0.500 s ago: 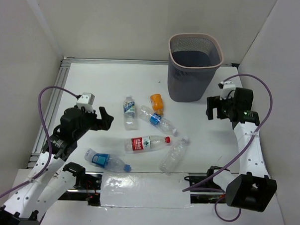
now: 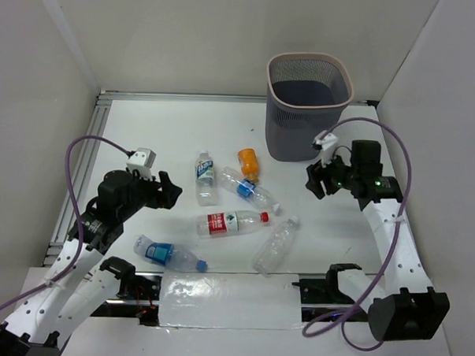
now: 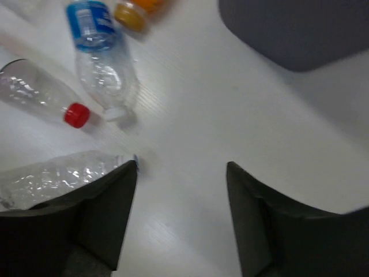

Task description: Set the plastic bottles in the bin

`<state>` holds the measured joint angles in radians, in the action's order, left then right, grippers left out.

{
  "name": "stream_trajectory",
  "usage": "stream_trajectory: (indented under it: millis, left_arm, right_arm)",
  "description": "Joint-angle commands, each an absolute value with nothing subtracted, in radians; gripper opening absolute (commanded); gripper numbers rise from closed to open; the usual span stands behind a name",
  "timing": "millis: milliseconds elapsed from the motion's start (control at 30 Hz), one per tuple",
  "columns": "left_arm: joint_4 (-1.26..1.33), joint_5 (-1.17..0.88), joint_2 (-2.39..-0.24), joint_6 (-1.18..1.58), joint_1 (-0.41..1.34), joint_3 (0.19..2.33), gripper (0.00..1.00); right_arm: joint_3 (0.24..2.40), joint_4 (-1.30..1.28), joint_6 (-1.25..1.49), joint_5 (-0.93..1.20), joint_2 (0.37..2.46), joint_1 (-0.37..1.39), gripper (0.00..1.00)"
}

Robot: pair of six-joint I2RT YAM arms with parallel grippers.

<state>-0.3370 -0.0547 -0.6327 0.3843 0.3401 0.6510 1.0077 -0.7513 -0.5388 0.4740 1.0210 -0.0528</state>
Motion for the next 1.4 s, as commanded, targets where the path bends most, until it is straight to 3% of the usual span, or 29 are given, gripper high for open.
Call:
stream_trajectory:
  millis: [0, 33, 67, 100, 167, 200, 233, 300, 333, 367, 600, 1033, 1200, 1333, 1367]
  left_arm:
    - [-0.302, -0.107, -0.65, 0.348, 0.356, 0.684, 0.8]
    - [-0.302, -0.107, -0.65, 0.348, 0.356, 0.684, 0.71]
    - [-0.302, -0.121, -0.66, 0.339, 0.356, 0.684, 0.57]
    - [-0.302, -0.121, -0.669, 0.339, 0.356, 0.684, 0.33]
    - [-0.302, -0.13, -0.669, 0.339, 0.365, 0.684, 0.21]
    - [-0.302, -0.13, -0.681, 0.339, 0.365, 0.684, 0.22]
    - [-0.302, -0.14, -0.692, 0.339, 0.365, 0.684, 0.33]
    - [-0.302, -0.14, -0.719, 0.348, 0.365, 0.684, 0.7]
    - [-0.302, -0.14, -0.732, 0.357, 0.365, 0.684, 0.92]
    - [-0.302, -0.13, -0.744, 0.357, 0.365, 0.684, 0.98]
    - [-0.324, -0.13, -0.813, 0.367, 0.374, 0.704, 1.0]
    - [-0.324, -0.121, -0.845, 0.387, 0.383, 0.704, 1.0]
    - [-0.315, -0.103, -0.864, 0.408, 0.393, 0.704, 1.0]
    - [-0.293, -0.103, -0.864, 0.417, 0.402, 0.704, 1.0]
    - [-0.281, -0.094, -0.873, 0.426, 0.402, 0.704, 1.0]
  right_arm:
    - [0.991, -0.716, -0.537, 0.434, 1.0, 0.09, 0.66]
    - [0.991, -0.706, -0.537, 0.414, 1.017, 0.113, 0.61]
    - [0.991, -0.706, -0.528, 0.396, 1.028, 0.158, 0.49]
    - [1.0, -0.68, -0.517, 0.359, 1.054, 0.178, 0.47]
    - [1.009, -0.657, -0.517, 0.33, 1.08, 0.238, 0.45]
    - [1.009, -0.626, -0.505, 0.31, 1.107, 0.256, 0.51]
    - [1.018, -0.614, -0.505, 0.31, 1.121, 0.274, 0.61]
    - [1.019, -0.588, -0.505, 0.31, 1.166, 0.334, 0.85]
    - [1.019, -0.559, -0.505, 0.31, 1.181, 0.354, 0.91]
    - [1.019, -0.54, -0.505, 0.295, 1.195, 0.401, 0.97]
    - [0.997, -0.37, -0.496, 0.143, 1.313, 0.601, 1.0]
    - [0.997, -0.301, -0.411, 0.201, 1.586, 0.6, 0.98]
    - [0.997, -0.255, -0.39, 0.236, 1.658, 0.6, 0.85]
    - [0.965, -0.245, -0.39, 0.304, 1.684, 0.581, 0.65]
    - [0.965, -0.255, -0.409, 0.339, 1.684, 0.572, 0.57]
